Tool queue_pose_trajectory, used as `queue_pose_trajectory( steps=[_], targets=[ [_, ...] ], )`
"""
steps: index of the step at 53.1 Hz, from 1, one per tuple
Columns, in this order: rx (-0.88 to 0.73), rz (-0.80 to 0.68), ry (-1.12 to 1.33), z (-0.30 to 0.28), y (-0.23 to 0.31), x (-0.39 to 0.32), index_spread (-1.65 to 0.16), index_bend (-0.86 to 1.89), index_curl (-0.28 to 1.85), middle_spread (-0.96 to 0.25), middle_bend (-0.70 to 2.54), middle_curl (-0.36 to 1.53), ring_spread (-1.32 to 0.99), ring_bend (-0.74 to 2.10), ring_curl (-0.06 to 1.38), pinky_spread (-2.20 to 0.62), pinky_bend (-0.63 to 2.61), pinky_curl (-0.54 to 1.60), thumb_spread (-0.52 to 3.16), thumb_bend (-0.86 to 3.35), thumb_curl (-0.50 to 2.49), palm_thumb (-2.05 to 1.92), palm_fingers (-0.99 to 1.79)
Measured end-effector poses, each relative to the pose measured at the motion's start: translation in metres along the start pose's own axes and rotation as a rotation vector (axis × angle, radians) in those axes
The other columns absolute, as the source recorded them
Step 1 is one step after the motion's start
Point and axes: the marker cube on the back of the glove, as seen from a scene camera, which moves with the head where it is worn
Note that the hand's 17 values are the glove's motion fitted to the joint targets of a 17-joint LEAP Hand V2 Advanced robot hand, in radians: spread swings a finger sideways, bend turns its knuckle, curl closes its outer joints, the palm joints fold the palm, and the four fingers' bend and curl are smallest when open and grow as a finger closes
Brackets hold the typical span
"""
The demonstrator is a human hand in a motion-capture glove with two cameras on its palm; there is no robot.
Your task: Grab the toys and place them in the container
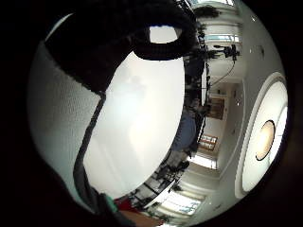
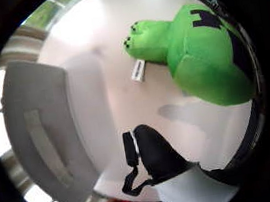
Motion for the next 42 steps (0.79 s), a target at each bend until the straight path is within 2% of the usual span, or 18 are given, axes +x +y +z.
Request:
queue_pose_trajectory(
  steps=[16, 24, 30, 36, 42],
  targets=[
    [-0.038, 0.033, -0.058, 0.020, -0.031, 0.024, -0.34, 0.13, 0.16, -0.11, 0.16, 0.33, -0.13, 0.51, 0.27, 0.07, 1.19, 0.34, 1.05, -0.03, 0.35, -0.01, -0.12],
    [-0.194, 0.076, -0.122, 0.041, -0.032, 0.021, -0.35, 0.11, 0.16, -0.10, 0.15, 0.31, -0.09, 0.50, 0.27, 0.07, 1.33, 0.37, 1.05, -0.02, 0.35, 0.00, -0.08],
    [-0.201, 0.080, -0.127, 0.053, -0.041, 0.032, -0.35, 0.10, 0.15, -0.07, 0.12, 0.30, -0.04, 0.41, 0.25, 0.07, 1.45, 0.40, 1.08, 0.01, 0.36, 0.09, -0.16],
    [-0.178, 0.081, -0.133, 0.057, -0.045, 0.031, -0.37, 0.12, 0.15, -0.07, 0.14, 0.28, -0.04, 0.53, 0.27, 0.01, 1.47, 0.40, 1.09, 0.01, 0.37, 0.16, -0.03],
    [-0.070, 0.146, -0.125, 0.057, -0.047, 0.021, -0.40, 0.18, 0.17, -0.17, 0.28, 0.31, -0.16, 0.72, 0.31, -0.08, 1.32, 0.34, 1.14, 0.04, 0.40, 0.26, 0.28]
  ],
)
